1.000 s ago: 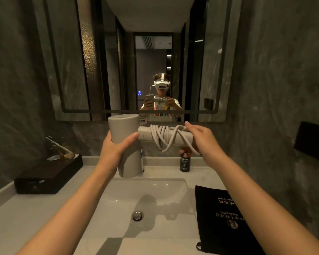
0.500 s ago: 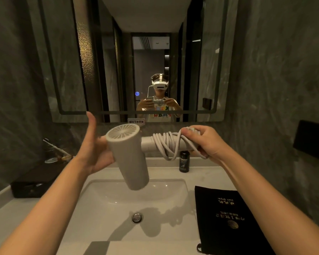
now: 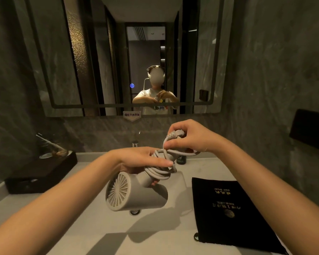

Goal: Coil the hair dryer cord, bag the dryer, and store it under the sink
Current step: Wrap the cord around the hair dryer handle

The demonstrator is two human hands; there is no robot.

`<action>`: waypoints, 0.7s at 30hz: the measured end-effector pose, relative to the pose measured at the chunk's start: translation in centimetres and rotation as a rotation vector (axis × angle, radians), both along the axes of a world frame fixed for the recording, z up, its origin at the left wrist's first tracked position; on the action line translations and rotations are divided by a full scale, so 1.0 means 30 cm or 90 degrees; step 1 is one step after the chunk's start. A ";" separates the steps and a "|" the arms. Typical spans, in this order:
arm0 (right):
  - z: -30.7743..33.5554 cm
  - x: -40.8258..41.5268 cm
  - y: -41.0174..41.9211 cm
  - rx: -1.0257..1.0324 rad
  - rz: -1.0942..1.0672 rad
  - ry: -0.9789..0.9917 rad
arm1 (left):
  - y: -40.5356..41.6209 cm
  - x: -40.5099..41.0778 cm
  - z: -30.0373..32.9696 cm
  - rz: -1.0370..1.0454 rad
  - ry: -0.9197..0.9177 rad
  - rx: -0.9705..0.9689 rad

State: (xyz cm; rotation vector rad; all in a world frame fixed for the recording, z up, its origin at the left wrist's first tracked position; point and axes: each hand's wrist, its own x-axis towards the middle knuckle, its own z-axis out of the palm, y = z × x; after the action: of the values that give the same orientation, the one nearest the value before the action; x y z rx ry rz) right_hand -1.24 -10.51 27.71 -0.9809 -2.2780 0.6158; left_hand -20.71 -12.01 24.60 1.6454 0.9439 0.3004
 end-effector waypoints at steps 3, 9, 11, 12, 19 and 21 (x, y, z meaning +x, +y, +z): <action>-0.014 0.021 0.011 0.061 -0.028 0.003 | -0.016 0.034 -0.038 0.055 -0.050 0.046; -0.134 0.004 0.024 0.309 -0.209 0.197 | -0.012 0.083 -0.110 0.263 -0.085 0.254; -0.155 -0.012 0.016 0.237 -0.232 0.290 | -0.002 0.090 -0.125 0.290 -0.110 0.279; -0.158 -0.017 0.015 0.198 -0.225 0.321 | 0.003 0.097 -0.129 0.291 -0.121 0.291; -0.121 -0.028 0.008 0.043 -0.098 0.476 | 0.021 0.127 -0.129 0.326 -0.236 0.315; -0.108 -0.031 0.002 -0.001 -0.089 0.547 | 0.029 0.127 -0.134 0.343 -0.236 0.341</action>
State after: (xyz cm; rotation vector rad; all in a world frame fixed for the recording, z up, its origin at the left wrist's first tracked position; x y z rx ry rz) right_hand -2.18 -10.44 24.46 -0.6760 -1.4380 0.7851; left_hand -16.89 -11.14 20.59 1.6890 1.0588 1.2709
